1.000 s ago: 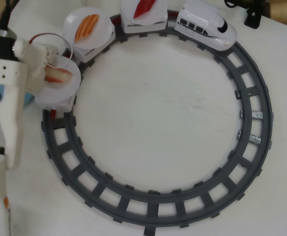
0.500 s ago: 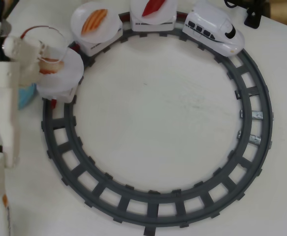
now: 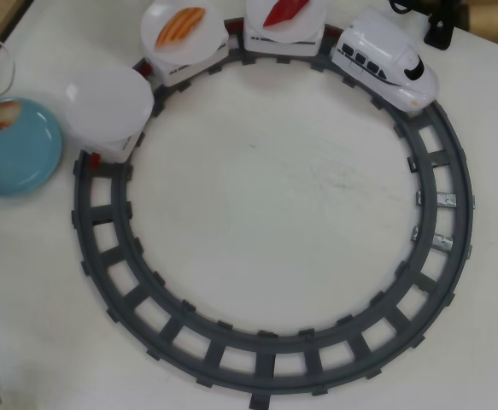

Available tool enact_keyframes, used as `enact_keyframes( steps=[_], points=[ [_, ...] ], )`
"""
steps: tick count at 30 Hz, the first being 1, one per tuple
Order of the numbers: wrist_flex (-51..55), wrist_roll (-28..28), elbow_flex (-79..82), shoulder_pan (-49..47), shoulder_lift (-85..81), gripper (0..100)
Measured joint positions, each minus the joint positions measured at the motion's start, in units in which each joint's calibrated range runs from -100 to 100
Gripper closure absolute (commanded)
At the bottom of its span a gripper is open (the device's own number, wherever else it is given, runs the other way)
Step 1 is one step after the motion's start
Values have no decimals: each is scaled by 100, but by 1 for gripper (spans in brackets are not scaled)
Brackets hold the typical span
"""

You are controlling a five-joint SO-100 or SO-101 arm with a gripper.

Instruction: Pick up the sushi from the Shinkansen and put it on the blue dish

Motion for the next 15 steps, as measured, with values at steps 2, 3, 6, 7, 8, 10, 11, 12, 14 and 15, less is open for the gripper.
enact_keyframes(
  steps=[2, 3, 6, 7, 8, 10, 11, 12, 14, 15],
  points=[
    [0, 0, 183, -49, 0, 97],
    [0, 0, 284, -74, 0, 97],
    [-8, 36, 595, -213, 0, 97],
    [-34, 36, 714, -270, 0, 97],
    [-118, 36, 833, -278, 0, 97],
    [-303, 36, 1070, -286, 0, 97],
    [-387, 36, 1171, -270, 0, 97],
    [-454, 36, 1272, -237, 0, 97],
    [-580, 36, 1427, -229, 0, 97],
    [-655, 36, 1519, -237, 0, 97]
  ],
)
